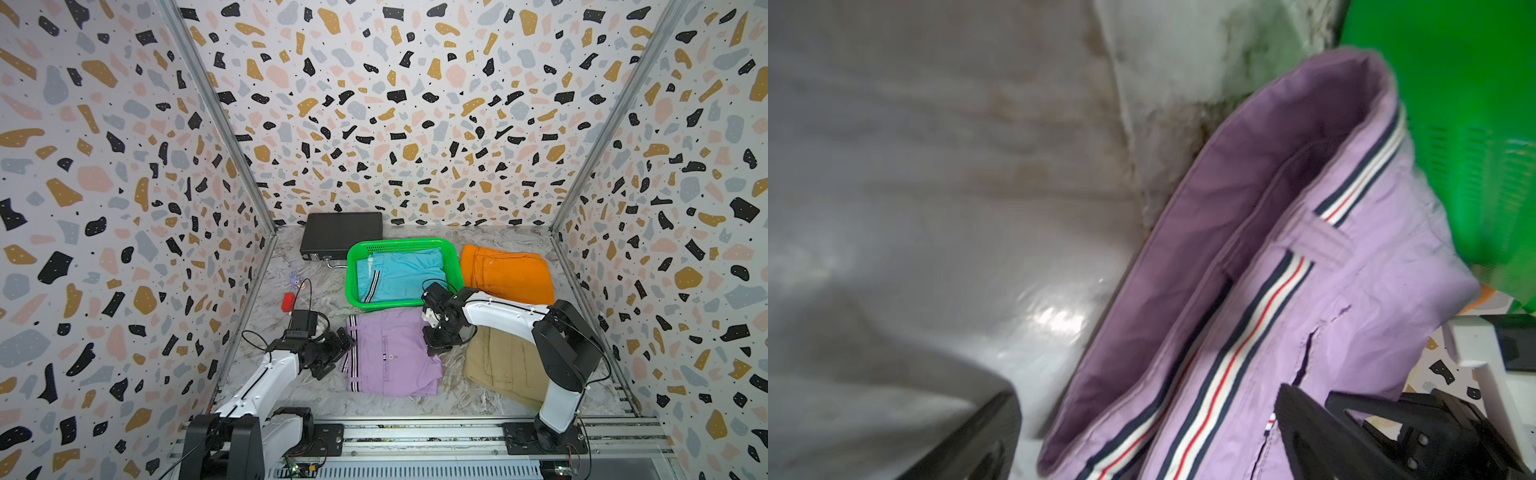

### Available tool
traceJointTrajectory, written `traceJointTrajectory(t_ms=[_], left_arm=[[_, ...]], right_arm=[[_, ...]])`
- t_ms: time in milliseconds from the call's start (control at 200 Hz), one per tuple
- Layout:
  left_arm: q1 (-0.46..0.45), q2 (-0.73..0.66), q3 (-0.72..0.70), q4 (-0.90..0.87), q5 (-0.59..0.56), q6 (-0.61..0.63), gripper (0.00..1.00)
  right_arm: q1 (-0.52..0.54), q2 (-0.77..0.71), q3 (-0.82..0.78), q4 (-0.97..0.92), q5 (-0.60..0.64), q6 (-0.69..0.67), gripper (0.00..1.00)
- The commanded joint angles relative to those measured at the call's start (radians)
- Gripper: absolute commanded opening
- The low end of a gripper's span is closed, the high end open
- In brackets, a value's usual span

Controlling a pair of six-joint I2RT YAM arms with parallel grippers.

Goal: Put the folded long pants in the basket
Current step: Move the long pant to the center of the board, then pick up the long pant at the center of the board.

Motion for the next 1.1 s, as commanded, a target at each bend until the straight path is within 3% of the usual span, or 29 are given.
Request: traceJointTrajectory(t_ms=[0,210,340,426,576,651,866,1096], left_arm=[[-0.045,0.100,-0.038,0.088,-0.049,0.018,1.00],[-0.157,0.141,-0.081,0.186,-0.083,-0.036,0.99],[-0.204,0.174,-0.105,0.256,-0.095,-0.069,0.86],[-0.222,0.203,-0.109,0.283,-0.098,-0.072,0.66],[-0.223,0.210,-0.097,0.285,-0.093,-0.069,0.17],[-0.223,0.183,-0.086,0.269,-0.084,-0.070,0.00],[-0.225,-0.031,0.004,0.003,-0.090,-0.051,0.00],[-0.230,-0.304,0.192,-0.326,-0.113,-0.032,0.00]], right_arm=[[-0.004,0.008,0.043,-0.012,0.002,-0.013,0.00],[-0.004,0.039,0.060,0.013,-0.034,-0.011,0.00],[-0.004,0.039,0.059,0.024,-0.045,-0.012,0.00],[-0.004,0.035,0.060,0.029,-0.047,-0.014,0.00],[-0.002,0.016,0.057,0.033,-0.047,-0.022,0.00],[-0.002,0.001,0.053,0.031,-0.046,-0.030,0.00],[0.001,-0.100,0.078,-0.052,-0.022,-0.073,0.00],[0.017,-0.221,0.131,-0.199,-0.049,-0.113,0.00]])
